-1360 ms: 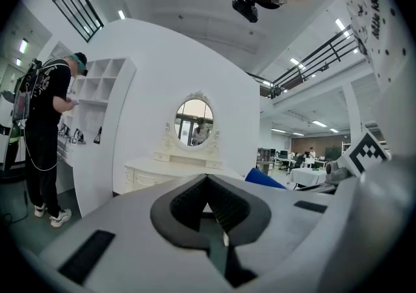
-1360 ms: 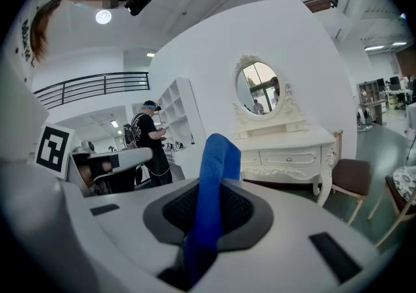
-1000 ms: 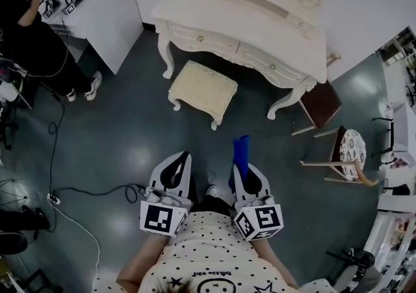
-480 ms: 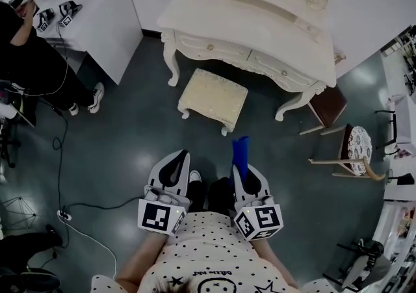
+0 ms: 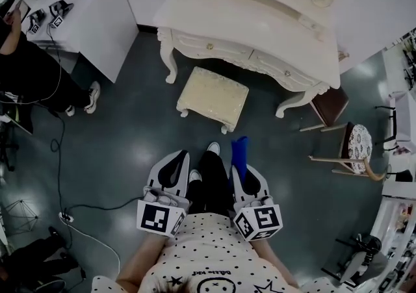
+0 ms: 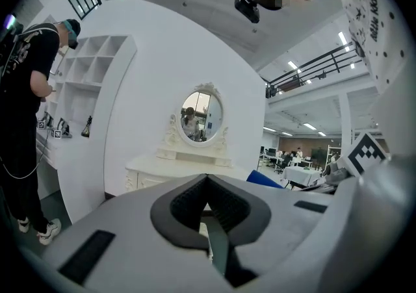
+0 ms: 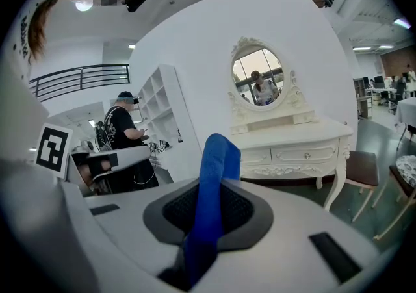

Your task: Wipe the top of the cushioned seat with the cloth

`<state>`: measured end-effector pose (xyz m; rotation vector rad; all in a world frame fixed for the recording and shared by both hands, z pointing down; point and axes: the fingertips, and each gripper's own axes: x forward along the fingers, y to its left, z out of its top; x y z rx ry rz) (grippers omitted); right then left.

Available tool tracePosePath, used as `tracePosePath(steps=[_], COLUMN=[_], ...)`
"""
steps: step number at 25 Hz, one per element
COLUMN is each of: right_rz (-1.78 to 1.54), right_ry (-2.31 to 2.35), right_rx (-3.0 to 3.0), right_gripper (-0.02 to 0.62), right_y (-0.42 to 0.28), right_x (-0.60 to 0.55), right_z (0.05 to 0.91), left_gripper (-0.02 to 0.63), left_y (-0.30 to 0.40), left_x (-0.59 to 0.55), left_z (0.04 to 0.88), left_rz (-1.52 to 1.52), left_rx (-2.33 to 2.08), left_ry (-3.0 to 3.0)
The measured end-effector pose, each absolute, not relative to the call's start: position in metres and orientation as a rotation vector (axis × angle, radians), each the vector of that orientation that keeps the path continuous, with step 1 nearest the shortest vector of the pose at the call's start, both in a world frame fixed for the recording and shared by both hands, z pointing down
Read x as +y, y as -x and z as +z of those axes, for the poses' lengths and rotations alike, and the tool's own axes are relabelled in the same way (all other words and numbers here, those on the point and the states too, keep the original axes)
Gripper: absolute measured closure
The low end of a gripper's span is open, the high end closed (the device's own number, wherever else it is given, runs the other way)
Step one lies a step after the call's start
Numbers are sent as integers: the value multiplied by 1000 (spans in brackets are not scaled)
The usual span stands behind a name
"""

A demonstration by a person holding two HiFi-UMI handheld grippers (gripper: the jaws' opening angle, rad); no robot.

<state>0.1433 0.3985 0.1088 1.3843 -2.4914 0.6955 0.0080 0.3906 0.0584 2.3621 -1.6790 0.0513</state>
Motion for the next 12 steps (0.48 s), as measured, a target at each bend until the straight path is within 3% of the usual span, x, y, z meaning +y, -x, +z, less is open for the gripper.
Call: tracePosePath(steps=[12], right_rz=[740], right_ry=[-1385], right_rx=[-2473], right_gripper=[534], right_y=[-158], right_x=[282], right_z=[118], left_gripper=[609], left_y=[-15], left_x=[273], left_z=[66], left_rz=[70], left_rx=[-1700], left_ry=[-2330])
